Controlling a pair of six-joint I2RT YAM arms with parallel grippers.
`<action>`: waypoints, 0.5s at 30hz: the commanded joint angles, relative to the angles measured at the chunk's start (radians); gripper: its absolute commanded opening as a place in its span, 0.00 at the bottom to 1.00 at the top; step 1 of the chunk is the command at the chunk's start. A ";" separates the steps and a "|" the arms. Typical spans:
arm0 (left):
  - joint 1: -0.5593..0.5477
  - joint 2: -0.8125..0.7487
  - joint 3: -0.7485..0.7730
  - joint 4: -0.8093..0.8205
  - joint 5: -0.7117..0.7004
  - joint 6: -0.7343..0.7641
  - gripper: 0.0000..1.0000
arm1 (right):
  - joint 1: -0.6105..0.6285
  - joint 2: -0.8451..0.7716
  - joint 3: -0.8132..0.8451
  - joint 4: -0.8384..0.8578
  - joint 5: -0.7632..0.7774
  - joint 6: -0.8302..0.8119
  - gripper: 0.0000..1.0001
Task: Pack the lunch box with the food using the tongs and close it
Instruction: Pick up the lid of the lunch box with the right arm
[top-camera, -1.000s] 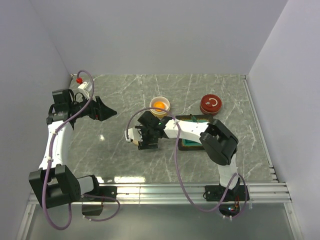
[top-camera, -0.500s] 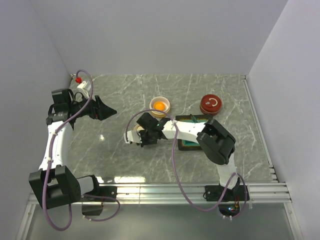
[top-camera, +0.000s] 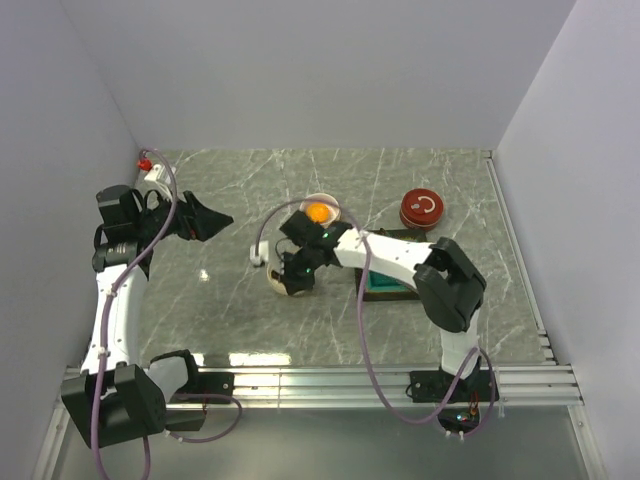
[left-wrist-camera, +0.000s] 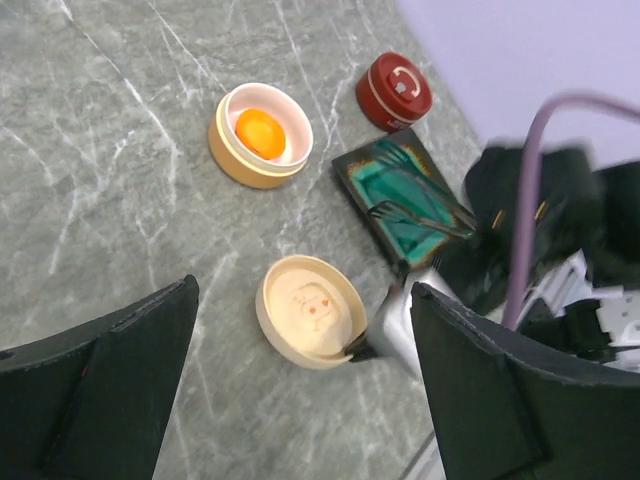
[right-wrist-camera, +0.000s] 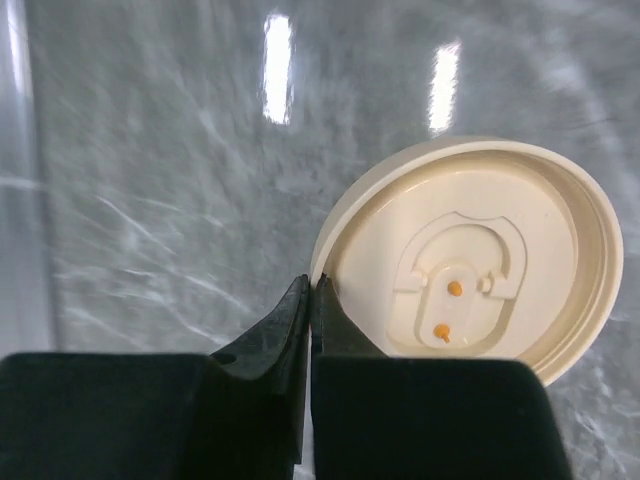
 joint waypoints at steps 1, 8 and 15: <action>0.005 -0.018 0.021 0.071 0.024 -0.111 0.93 | -0.113 -0.113 0.121 0.002 -0.230 0.217 0.00; 0.007 -0.129 -0.072 0.417 0.065 -0.410 0.90 | -0.262 -0.234 0.161 0.127 -0.481 0.478 0.00; -0.002 -0.202 -0.207 0.801 0.042 -0.700 0.88 | -0.359 -0.356 0.157 0.354 -0.637 0.782 0.00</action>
